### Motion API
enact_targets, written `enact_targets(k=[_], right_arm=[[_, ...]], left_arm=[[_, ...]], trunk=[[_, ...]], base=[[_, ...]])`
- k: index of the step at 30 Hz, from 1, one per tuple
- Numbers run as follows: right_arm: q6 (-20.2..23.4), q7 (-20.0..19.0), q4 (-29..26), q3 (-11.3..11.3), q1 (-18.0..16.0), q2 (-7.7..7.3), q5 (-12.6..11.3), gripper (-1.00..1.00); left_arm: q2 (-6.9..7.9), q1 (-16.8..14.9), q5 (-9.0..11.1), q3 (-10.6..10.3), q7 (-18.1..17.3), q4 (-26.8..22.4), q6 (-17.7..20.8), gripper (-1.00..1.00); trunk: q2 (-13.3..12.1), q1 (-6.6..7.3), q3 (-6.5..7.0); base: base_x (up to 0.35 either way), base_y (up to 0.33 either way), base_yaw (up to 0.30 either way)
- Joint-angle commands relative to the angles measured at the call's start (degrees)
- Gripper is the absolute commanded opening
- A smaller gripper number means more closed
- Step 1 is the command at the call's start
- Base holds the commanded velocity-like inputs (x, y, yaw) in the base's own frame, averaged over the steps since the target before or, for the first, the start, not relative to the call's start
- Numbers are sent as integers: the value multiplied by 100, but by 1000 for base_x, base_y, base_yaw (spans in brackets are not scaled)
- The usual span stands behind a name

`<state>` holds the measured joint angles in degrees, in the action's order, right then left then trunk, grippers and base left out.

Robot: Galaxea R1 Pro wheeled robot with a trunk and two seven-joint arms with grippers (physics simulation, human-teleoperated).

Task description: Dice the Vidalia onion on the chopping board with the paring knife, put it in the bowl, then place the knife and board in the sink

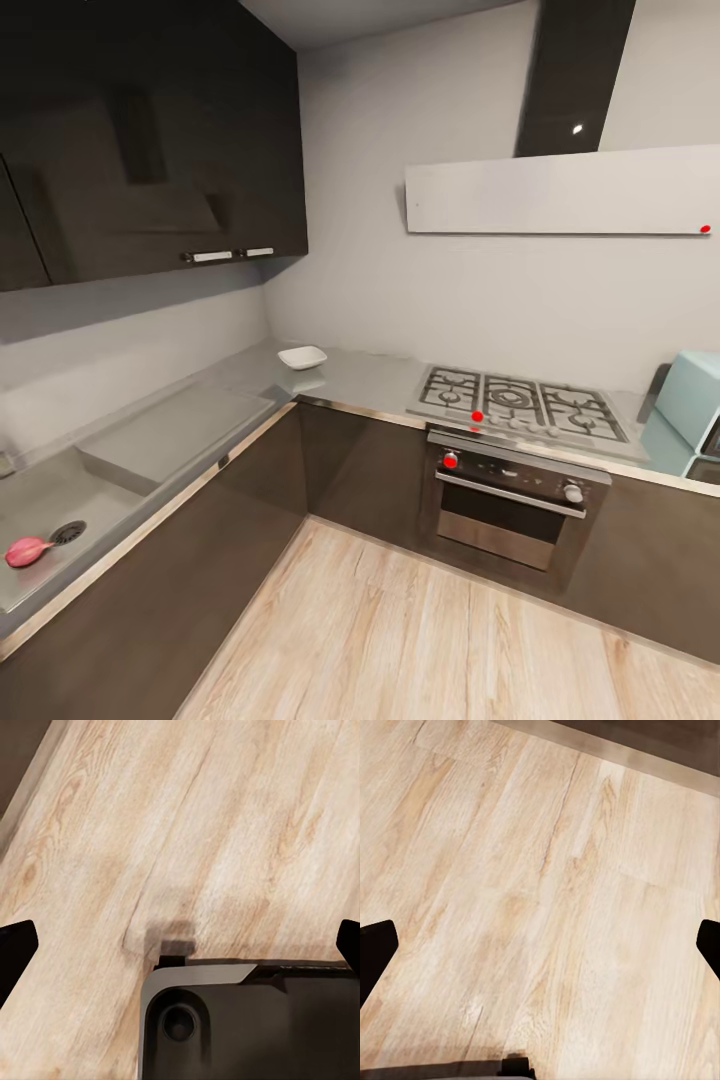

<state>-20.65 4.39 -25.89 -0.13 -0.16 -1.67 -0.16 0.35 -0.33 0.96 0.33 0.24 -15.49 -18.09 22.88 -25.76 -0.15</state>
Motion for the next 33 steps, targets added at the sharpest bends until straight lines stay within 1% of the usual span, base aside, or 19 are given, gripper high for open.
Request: enact_targets(k=[1,20,26,33], right_arm=[[-18,10,5,0,-2,0,0,100],[-18,10,5,3,-2,-1,6,100],[-18,3,5,11,-2,-47,7,100],[-18,1,5,23,-2,-35,7,100]], left_arm=[[0,-2,10,2,2,4,-19,100],[4,-2,4,-3,-6,5,-28,100],[8,-2,1,-12,-15,12,-80,100],[9,-2,1,-16,-15,20,-89,100]], trunk=[[3,-2,-2],[3,-2,-2],[3,-2,-2],[3,-2,-2]], base=[[0,0,0],[0,0,0],[0,0,0],[0,0,0]])
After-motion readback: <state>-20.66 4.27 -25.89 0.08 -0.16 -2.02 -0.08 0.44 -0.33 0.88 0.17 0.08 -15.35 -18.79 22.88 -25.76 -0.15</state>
